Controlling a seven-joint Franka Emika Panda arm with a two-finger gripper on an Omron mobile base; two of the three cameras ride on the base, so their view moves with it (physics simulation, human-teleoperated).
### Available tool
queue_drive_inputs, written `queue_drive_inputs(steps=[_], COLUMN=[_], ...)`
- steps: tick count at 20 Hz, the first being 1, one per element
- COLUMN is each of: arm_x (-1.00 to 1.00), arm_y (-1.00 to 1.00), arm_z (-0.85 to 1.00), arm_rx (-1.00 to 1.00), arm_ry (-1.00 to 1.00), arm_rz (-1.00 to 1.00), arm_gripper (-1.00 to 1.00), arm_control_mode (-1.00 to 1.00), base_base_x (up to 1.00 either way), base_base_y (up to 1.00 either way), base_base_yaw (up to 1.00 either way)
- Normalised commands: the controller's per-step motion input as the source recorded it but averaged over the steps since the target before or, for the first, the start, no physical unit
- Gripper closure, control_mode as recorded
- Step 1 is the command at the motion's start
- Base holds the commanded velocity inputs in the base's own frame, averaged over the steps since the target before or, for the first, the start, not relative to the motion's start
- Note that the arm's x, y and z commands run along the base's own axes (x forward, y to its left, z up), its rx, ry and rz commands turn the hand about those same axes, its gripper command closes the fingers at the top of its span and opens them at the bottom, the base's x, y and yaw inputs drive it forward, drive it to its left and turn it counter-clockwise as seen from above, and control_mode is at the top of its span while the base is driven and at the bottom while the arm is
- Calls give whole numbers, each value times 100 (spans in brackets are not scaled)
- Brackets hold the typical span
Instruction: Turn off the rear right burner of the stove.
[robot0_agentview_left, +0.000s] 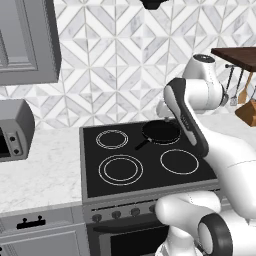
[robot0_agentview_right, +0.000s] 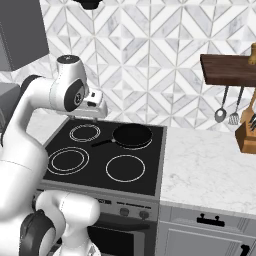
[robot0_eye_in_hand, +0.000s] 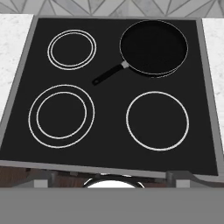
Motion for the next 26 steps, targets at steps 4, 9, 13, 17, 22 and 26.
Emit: queue_drive_inputs(steps=[4, 9, 13, 17, 22, 26], arm_x=[0, 0, 0, 0, 0, 0], arm_y=[-46, -14, 0, 0, 0, -4], arm_z=[-1, 0, 0, 0, 0, 0], arm_rx=[0, 0, 0, 0, 0, 0], arm_ry=[0, 0, 0, 0, 0, 0], arm_rz=[0, 0, 0, 0, 0, 0], arm_gripper=[-100, -100, -100, -100, -100, -100], arm_control_mode=[-100, -100, -100, -100, -100, 100], base_base_x=[0, 0, 0, 0, 0, 0], base_base_y=[0, 0, 0, 0, 0, -25], base_base_yaw=[0, 0, 0, 0, 0, 0])
